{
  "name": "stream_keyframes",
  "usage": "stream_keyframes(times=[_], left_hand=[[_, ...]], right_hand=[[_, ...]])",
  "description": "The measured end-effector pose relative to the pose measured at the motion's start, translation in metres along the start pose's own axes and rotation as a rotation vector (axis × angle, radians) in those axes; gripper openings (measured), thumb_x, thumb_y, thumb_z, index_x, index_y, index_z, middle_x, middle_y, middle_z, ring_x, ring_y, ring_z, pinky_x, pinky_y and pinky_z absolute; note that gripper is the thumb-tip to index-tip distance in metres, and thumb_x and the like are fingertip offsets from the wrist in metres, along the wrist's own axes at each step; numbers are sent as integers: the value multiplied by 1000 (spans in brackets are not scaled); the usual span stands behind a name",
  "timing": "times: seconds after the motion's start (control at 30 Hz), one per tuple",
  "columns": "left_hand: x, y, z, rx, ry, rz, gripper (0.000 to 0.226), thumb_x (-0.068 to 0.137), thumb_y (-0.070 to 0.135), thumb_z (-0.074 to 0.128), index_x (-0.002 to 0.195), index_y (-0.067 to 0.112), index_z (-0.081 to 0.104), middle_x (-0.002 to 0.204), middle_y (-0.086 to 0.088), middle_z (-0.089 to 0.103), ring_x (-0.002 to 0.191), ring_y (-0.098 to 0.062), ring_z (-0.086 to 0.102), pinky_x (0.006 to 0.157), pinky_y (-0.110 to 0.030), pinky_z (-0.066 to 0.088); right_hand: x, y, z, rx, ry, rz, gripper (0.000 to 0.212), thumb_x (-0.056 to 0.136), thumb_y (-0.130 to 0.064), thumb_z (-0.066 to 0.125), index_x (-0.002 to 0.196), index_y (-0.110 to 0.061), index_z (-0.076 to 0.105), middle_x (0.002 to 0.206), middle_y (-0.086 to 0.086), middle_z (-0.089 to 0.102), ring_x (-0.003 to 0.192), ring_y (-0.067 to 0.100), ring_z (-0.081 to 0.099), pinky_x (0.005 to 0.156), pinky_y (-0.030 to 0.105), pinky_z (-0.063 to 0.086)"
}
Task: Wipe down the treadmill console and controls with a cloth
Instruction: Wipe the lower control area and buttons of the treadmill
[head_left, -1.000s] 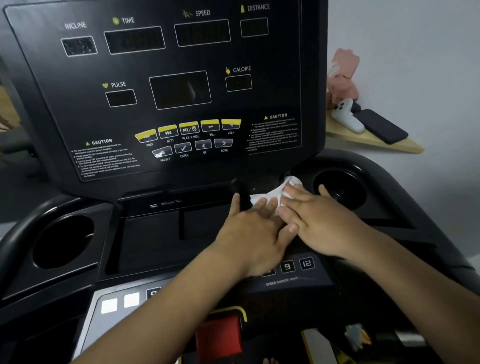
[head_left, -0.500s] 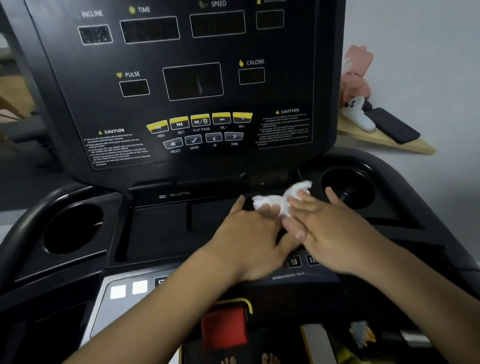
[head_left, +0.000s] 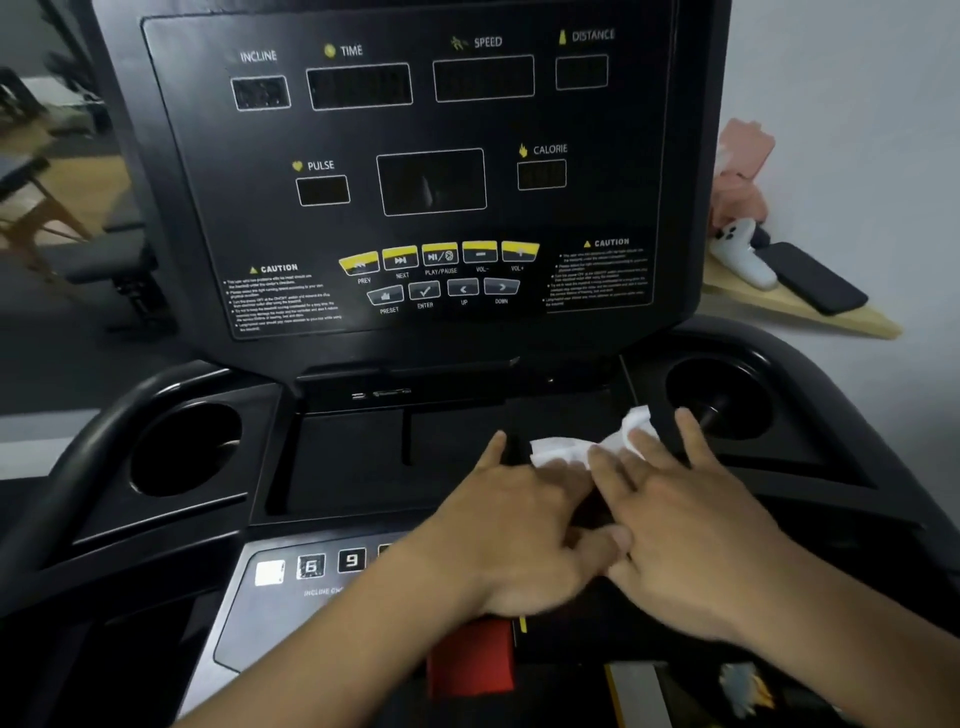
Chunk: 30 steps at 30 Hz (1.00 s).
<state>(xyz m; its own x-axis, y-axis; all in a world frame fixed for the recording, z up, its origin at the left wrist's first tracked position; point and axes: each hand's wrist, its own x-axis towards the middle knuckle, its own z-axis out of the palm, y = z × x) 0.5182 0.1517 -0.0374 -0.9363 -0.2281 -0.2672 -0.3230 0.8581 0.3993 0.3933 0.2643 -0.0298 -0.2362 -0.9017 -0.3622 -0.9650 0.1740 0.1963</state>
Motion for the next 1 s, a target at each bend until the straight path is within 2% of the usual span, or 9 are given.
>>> stream_keyframes(times=[0.13, 0.2, 0.37, 0.43, 0.53, 0.6, 0.7, 0.9, 1.0], left_hand=[[21, 2, -6, 25, -1, -48, 52, 104, 41, 21, 152, 23, 30, 149, -4, 48, 140, -20, 38, 122, -51, -5], [26, 4, -13, 20, 4, -48, 48, 105, 38, 20, 148, 23, 37, 144, -4, 53, 138, -21, 41, 122, -52, -3], [-4, 1, 2, 17, 85, -17, 65, 92, 70, 19, 138, 32, 45, 127, 5, 65, 129, -14, 50, 123, -48, -4], [-3, -3, 4, 24, 134, -41, 68, 94, 71, 20, 145, 30, 38, 125, 2, 67, 128, -15, 51, 123, -46, -4], [-2, -7, 1, 49, 164, -74, 66, 97, 64, 18, 148, 25, 35, 119, -4, 70, 126, -18, 53, 124, -44, -2], [-11, -16, -1, 95, 183, -70, 72, 92, 69, 9, 143, 32, 45, 114, -1, 72, 122, -13, 56, 124, -44, -1], [-36, -38, -2, 122, 251, -107, 77, 85, 71, -2, 134, 45, 51, 117, 8, 71, 119, -8, 56, 123, -43, 4], [-95, -89, -2, 106, 409, -259, 40, 96, 60, 19, 104, 43, 55, 68, 2, 67, 81, -20, 59, 112, -54, 31], [-128, -122, -2, 132, 449, -322, 53, 95, 60, 21, 98, 38, 68, 77, 8, 72, 84, -17, 65, 118, -42, 18]], right_hand=[[32, 10, -9, -4, -63, 57, 76, 93, -43, 29, 154, -7, 2, 161, 9, 13, 150, 26, -2, 116, 60, -10], [41, 14, -12, 41, -68, 74, 76, 93, -42, 32, 154, -7, 3, 162, 9, 9, 150, 24, -6, 117, 59, -8], [-6, 3, 1, 126, 0, 14, 81, 90, -60, 13, 155, -11, 11, 161, 2, 21, 150, 18, 1, 121, 46, -9], [-8, 2, 0, 176, 47, -8, 83, 85, -66, 12, 155, -21, 15, 158, -4, 29, 150, 15, 6, 121, 43, -9], [-1, 1, -1, 271, 148, -97, 67, 88, -68, 20, 150, -44, 15, 149, -14, 42, 144, 13, 24, 122, 41, 3], [-1, -6, -3, 299, 142, -116, 73, 86, -76, 20, 149, -40, 24, 148, -11, 44, 141, 13, 29, 121, 35, 14], [2, -31, -6, 330, 121, -153, 88, 85, -79, 20, 152, -23, 25, 156, -1, 33, 146, 16, 19, 120, 30, 7], [37, -97, -23, 306, 166, -321, 93, 87, -77, 22, 152, -11, 23, 154, 12, 35, 146, 24, 22, 122, 39, 4], [55, -131, -35, 293, 184, -404, 92, 89, -74, 26, 152, -7, 21, 155, 16, 33, 146, 28, 21, 122, 41, 3]])
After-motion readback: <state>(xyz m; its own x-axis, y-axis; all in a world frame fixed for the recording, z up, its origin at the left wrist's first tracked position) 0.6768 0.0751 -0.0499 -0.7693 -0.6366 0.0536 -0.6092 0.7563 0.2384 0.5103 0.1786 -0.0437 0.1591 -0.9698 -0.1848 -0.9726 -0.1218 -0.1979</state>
